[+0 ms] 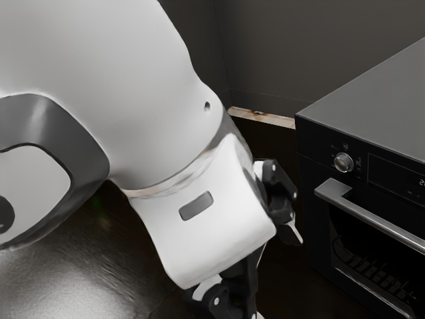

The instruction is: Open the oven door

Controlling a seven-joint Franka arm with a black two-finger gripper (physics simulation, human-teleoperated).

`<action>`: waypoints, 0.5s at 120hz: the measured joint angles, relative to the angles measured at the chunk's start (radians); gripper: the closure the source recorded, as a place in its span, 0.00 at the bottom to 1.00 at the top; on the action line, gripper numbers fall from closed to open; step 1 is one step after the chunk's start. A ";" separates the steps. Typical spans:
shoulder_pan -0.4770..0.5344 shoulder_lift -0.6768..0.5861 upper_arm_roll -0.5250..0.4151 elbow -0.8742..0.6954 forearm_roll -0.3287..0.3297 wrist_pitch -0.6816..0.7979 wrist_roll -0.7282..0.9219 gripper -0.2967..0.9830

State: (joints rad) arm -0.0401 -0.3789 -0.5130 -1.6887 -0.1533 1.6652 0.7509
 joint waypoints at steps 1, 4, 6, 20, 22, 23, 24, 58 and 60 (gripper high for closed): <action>-0.001 0.005 -0.008 -0.003 -0.002 0.010 0.014 0.23; -0.004 0.017 -0.025 -0.008 -0.005 0.039 0.055 0.23; -0.005 0.023 -0.034 -0.011 -0.006 0.057 0.082 0.23; -0.008 0.095 -0.087 0.011 0.006 0.147 0.241 0.23; -0.009 0.108 -0.098 0.015 0.015 0.156 0.259 0.23; -0.009 0.114 -0.103 0.017 0.019 0.161 0.268 0.23; -0.009 0.120 -0.106 0.018 0.023 0.166 0.277 0.23; -0.006 0.246 -0.126 0.081 0.088 0.260 0.490 0.23; -0.005 0.251 -0.126 0.083 0.089 0.262 0.499 0.23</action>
State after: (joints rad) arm -0.0455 -0.1278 -0.6391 -1.6057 -0.0638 1.9271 1.2498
